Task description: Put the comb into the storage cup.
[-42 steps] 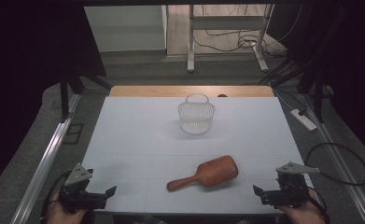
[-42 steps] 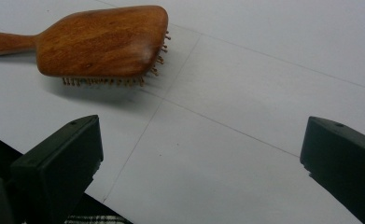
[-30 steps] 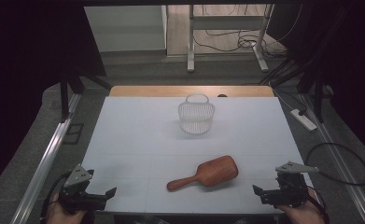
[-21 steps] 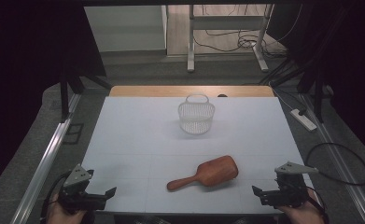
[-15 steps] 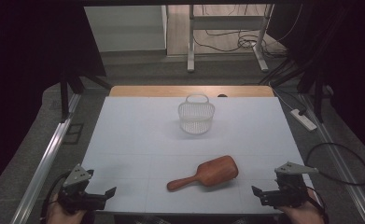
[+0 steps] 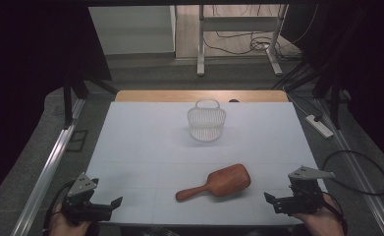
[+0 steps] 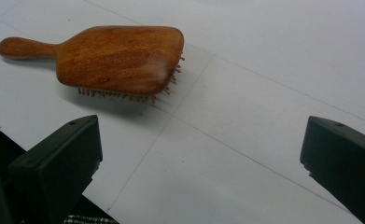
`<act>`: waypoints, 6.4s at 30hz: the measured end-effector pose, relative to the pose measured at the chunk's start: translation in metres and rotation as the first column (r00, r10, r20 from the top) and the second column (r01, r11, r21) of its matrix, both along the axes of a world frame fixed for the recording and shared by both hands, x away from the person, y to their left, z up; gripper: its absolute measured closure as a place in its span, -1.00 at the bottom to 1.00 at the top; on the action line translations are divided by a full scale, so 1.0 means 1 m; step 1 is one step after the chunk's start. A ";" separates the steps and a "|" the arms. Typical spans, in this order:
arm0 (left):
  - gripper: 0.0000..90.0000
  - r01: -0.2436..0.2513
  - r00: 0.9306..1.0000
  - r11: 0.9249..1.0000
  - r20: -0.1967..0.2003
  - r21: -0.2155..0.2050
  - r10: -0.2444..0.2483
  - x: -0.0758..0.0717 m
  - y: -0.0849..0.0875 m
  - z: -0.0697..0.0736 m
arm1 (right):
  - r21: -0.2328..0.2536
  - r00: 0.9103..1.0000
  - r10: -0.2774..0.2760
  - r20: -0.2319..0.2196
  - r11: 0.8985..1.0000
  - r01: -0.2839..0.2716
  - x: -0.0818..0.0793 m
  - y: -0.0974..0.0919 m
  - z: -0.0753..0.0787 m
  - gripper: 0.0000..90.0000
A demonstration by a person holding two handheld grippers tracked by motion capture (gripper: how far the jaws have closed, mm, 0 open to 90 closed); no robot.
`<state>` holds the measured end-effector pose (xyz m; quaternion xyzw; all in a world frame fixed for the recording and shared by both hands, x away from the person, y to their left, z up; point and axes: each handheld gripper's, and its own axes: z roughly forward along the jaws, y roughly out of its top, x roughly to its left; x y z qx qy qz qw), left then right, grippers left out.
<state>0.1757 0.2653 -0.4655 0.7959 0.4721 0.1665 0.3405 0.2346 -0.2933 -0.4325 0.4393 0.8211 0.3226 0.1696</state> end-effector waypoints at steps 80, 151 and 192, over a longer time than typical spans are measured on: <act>-0.98 0.009 1.000 1.000 -0.014 0.023 -0.009 0.002 -0.002 -0.001 | -0.103 0.970 0.218 -0.109 0.968 -0.229 0.064 0.096 0.002 -0.48; -0.96 0.042 0.999 0.996 -0.022 0.081 -0.041 0.003 -0.009 -0.002 | -0.148 0.906 0.255 -0.337 0.936 -0.319 0.098 0.094 -0.056 0.98; -0.95 0.054 0.998 0.994 -0.026 0.093 -0.051 0.002 -0.010 -0.002 | -0.269 0.924 0.296 -0.244 0.894 -0.358 0.148 0.174 -0.063 0.98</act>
